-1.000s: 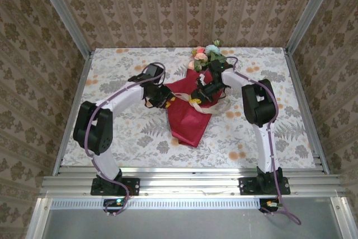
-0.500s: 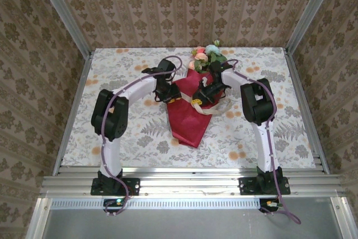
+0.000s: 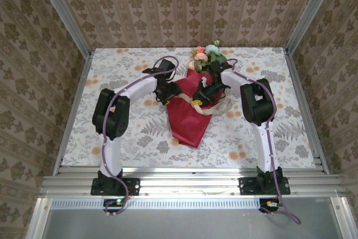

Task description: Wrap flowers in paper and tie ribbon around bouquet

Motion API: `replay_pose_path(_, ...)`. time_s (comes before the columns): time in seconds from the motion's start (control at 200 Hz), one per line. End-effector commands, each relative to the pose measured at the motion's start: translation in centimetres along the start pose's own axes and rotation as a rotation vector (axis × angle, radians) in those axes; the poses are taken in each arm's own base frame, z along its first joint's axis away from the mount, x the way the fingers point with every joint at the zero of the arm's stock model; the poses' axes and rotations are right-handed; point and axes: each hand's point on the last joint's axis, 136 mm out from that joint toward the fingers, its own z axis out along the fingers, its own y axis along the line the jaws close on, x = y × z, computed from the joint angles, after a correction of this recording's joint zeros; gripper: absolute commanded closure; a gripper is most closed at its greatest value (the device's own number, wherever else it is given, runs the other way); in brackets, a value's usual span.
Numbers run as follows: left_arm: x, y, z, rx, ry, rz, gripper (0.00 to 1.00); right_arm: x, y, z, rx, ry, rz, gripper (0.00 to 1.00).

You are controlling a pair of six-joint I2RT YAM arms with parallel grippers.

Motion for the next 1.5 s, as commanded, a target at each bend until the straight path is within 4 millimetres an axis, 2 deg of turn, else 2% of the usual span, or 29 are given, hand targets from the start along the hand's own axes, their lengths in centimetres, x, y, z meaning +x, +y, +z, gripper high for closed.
replay_pose_path(0.0, 0.1, -2.2, -1.4, 0.102, 0.024, -0.155, 0.38, 2.4, 1.8, -1.3, 0.084, -0.006, -0.156, 1.00)
replay_pose_path(0.19, 1.2, -3.1, -0.6, 0.129, 0.084, -0.225, 0.39, 4.1, 2.5, -1.3, 0.140, -0.007, -0.287, 1.00)
replay_pose_path(0.32, 1.4, -2.6, -0.1, 0.097, 0.104, -0.207, 0.45, 5.1, 4.0, -1.6, 0.136, -0.017, -0.382, 1.00)
replay_pose_path(0.43, 1.5, -2.1, -0.1, 0.081, 0.106, -0.193, 0.53, 6.0, 4.4, -1.7, 0.139, 0.008, -0.414, 1.00)
replay_pose_path(0.545, 1.5, -1.8, -0.8, 0.074, 0.091, -0.165, 0.67, 6.7, 4.2, -1.6, 0.138, 0.043, -0.413, 1.00)
replay_pose_path(0.77, 2.2, -0.6, -1.2, 0.047, 0.103, -0.105, 0.80, 8.8, 6.1, -1.6, 0.026, 0.126, -0.432, 1.00)
replay_pose_path(0.91, 2.5, -1.2, -0.9, 0.090, 0.106, -0.081, 0.89, 10.1, 6.3, -1.0, -0.066, 0.193, -0.348, 1.00)
replay_pose_path(1.02, 2.6, -1.2, -1.1, 0.084, 0.096, -0.065, 0.89, 11.0, 6.0, -0.6, -0.089, 0.228, -0.288, 1.00)
replay_pose_path(1.12, 2.6, -1.4, -0.6, 0.087, 0.101, -0.050, 0.90, 10.1, 5.1, -0.6, -0.081, 0.217, -0.233, 1.00)
replay_pose_path(1.19, 2.5, -1.6, -0.2, 0.086, 0.109, -0.042, 0.91, 8.2, 4.2, -0.9, -0.050, 0.179, -0.190, 1.00)
replay_pose_path(1.225, 2.4, -1.5, 0.2, 0.081, 0.110, -0.035, 0.91, 7.2, 3.9, -1.2, -0.034, 0.155, -0.174, 0.92)
replay_pose_path(1.28, 2.3, -1.5, 0.9, 0.072, 0.116, -0.027, 0.92, 5.5, 3.8, -1.8, -0.001, 0.110, -0.173, 0.75)
replay_pose_path(1.335, 2.1, -1.6, 1.6, 0.066, 0.124, -0.019, 0.94, 3.9, 3.8, -2.3, 0.044, 0.061, -0.193, 0.64)
replay_pose_path(1.39, 1.9, -1.7, 2.2, 0.059, 0.126, -0.010, 0.94, 2.6, 3.6, -2.7, 0.106, 0.030, -0.210, 0.59)
replay_pose_path(1.495, 1.1, -2.1, 3.4, 0.066, 0.112, -0.001, 0.94, 0.9, 3.1, -3.6, 0.262, -0.020, -0.271, 0.56)
